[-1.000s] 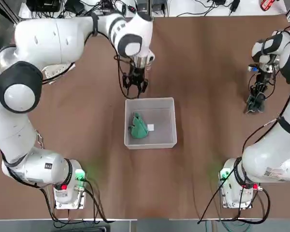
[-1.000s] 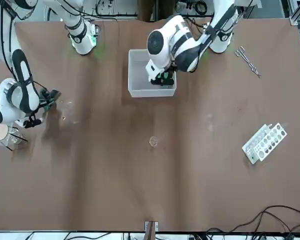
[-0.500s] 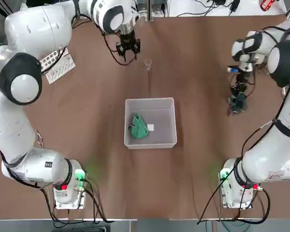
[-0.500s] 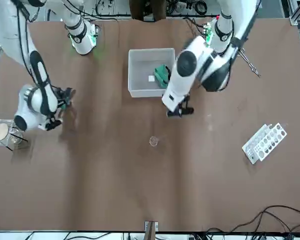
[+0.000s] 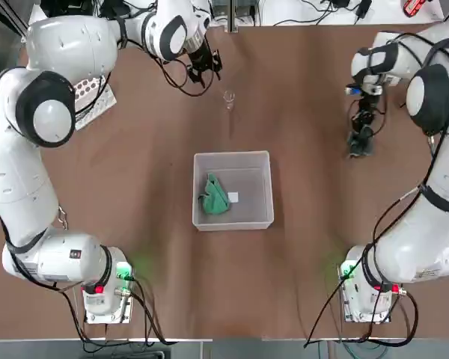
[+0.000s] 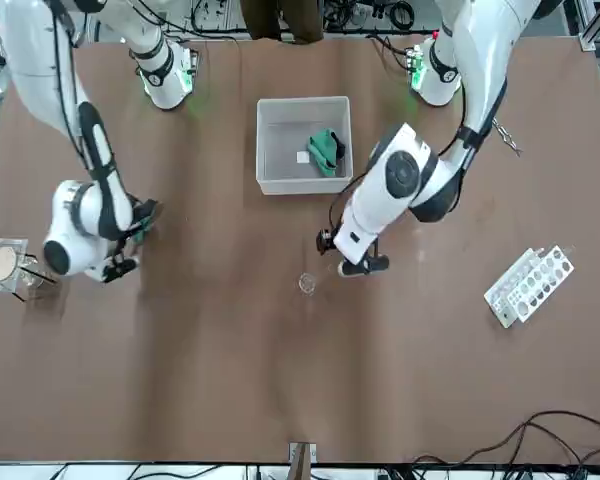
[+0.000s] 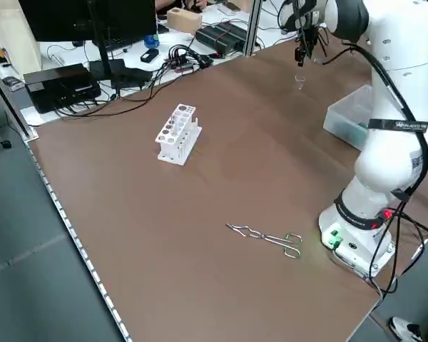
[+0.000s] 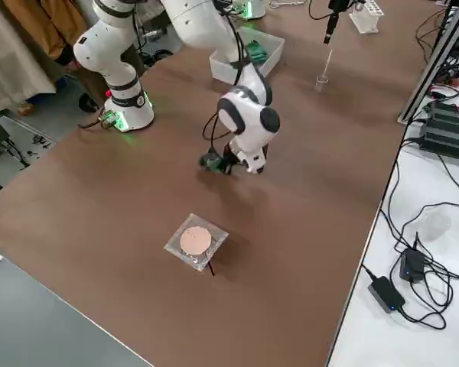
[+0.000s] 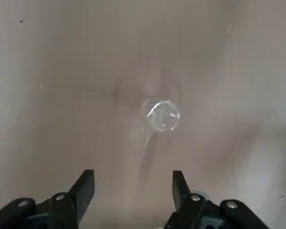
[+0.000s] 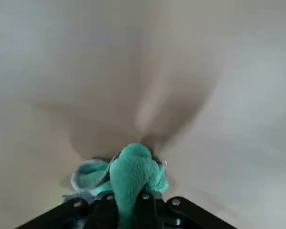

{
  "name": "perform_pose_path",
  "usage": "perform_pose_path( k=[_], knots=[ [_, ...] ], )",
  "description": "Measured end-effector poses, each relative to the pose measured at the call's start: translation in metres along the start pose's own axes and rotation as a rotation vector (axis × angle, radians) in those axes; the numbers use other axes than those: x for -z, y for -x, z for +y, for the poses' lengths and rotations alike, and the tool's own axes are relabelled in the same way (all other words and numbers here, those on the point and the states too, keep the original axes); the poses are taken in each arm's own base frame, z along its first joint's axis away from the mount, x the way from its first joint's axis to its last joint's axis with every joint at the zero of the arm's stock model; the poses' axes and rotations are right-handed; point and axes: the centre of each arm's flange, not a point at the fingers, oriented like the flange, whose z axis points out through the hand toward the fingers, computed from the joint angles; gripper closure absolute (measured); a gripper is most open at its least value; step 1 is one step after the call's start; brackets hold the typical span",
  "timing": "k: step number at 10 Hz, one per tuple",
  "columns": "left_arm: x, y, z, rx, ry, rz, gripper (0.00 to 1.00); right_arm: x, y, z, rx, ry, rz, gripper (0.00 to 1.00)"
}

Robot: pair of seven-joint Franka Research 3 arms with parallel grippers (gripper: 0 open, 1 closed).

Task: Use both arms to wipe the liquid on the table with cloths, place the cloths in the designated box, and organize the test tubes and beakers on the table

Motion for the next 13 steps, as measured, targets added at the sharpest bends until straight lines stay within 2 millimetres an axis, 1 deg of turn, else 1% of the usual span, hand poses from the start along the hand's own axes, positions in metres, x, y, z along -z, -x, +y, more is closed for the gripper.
perform_pose_path(
  k=[1,2,3,4,5,6,7,9,10,11,12,13],
  knots=[
    [-0.001,-0.01,-0.007,0.011,0.024,0.008,0.27,-0.001,0.015,0.04,0.0,0.004,0.017,0.9],
    [-0.004,-0.019,-0.013,0.027,0.049,0.028,0.28,-0.001,0.031,0.07,0.013,-0.002,0.037,0.9],
    [-0.01,-0.024,-0.015,0.039,0.069,0.04,0.28,-0.004,0.044,0.089,0.017,-0.015,0.046,0.9],
    [-0.017,-0.025,-0.016,0.046,0.078,0.038,0.3,-0.008,0.052,0.097,0.018,-0.028,0.041,0.9],
    [-0.022,-0.025,-0.016,0.049,0.083,0.032,0.3,-0.009,0.052,0.095,0.029,-0.037,0.026,0.9],
    [-0.025,-0.024,-0.013,0.053,0.089,0.023,0.31,-0.012,0.048,0.087,0.046,-0.053,-0.004,0.9],
    [-0.028,-0.022,-0.012,0.056,0.092,0.014,0.33,-0.018,0.043,0.074,0.068,-0.079,-0.049,0.9],
    [-0.033,-0.02,-0.011,0.077,0.104,-0.005,0.36,-0.028,0.029,0.038,0.114,-0.14,-0.11,0.9],
    [-0.035,-0.021,-0.012,0.079,0.104,-0.008,0.38,-0.03,0.018,0.016,0.126,-0.18,-0.108,0.9],
    [-0.036,-0.021,-0.013,0.081,0.104,-0.01,0.42,-0.027,0.002,-0.012,0.123,-0.21,-0.09,0.9],
    [-0.035,-0.023,-0.012,0.082,0.107,-0.008,0.44,-0.021,-0.016,-0.041,0.129,-0.199,-0.071,0.9],
    [-0.034,-0.024,-0.012,0.083,0.111,-0.006,0.44,-0.009,-0.035,-0.062,0.144,-0.164,-0.038,0.9]
  ],
)
